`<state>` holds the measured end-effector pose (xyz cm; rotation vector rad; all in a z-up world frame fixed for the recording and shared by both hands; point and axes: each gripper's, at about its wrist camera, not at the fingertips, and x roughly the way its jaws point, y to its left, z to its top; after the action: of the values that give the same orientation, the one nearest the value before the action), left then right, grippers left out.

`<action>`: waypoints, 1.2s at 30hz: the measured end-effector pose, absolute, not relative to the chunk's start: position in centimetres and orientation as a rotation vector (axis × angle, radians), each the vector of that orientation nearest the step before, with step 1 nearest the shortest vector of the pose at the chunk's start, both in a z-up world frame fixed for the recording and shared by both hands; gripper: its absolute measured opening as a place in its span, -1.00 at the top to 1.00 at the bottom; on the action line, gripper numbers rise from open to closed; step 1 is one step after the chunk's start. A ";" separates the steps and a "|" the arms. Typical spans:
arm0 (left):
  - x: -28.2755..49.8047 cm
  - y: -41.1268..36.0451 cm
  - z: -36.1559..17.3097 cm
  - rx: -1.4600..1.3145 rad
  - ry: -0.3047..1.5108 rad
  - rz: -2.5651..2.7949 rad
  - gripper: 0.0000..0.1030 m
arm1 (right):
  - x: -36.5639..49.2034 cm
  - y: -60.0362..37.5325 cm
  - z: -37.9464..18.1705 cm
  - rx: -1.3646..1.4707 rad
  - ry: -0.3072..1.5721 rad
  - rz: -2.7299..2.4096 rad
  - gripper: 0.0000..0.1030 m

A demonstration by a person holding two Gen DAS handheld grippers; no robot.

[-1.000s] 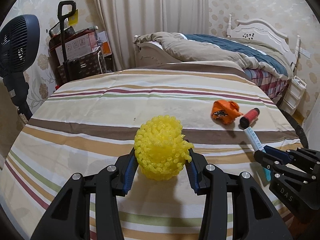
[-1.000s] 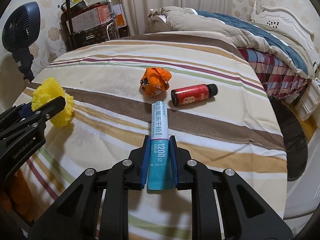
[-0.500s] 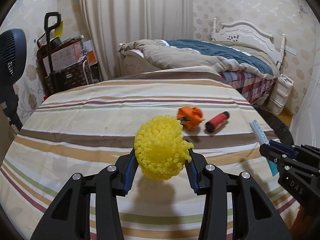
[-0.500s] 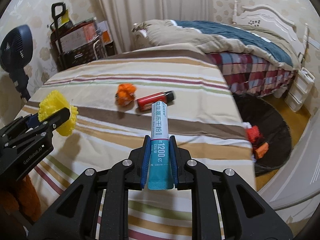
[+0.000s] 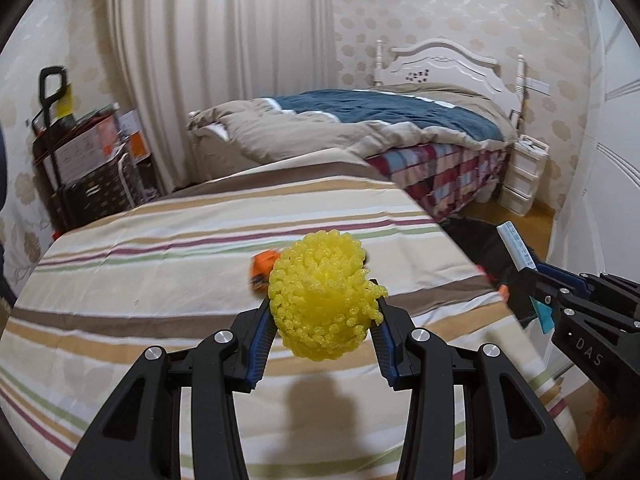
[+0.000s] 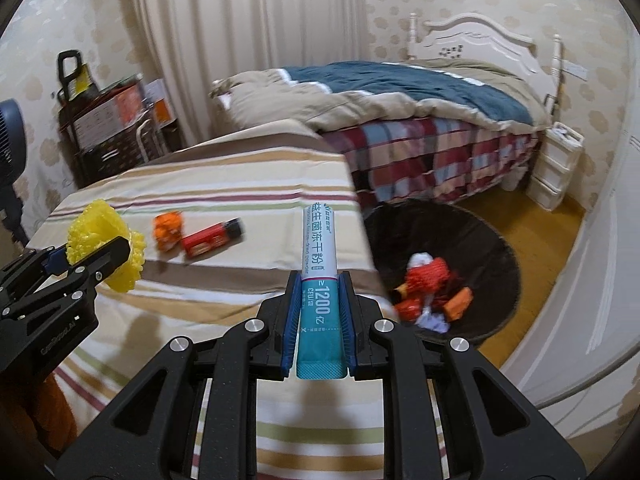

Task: Collect trash
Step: 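Lift the yellow sponge and blue-white tube and carry them toward the bin, then lower both tools over the black bin and open them to drop the items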

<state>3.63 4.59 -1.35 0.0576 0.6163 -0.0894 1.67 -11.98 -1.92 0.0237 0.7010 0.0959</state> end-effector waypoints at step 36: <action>16.4 -11.1 -3.2 0.146 0.662 -0.265 0.15 | 11.3 -25.4 -4.4 0.139 0.705 -0.154 0.64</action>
<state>16.42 -11.08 -3.25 0.1462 0.6619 -0.2648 11.28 -25.44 -4.39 0.1391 0.7049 -0.1542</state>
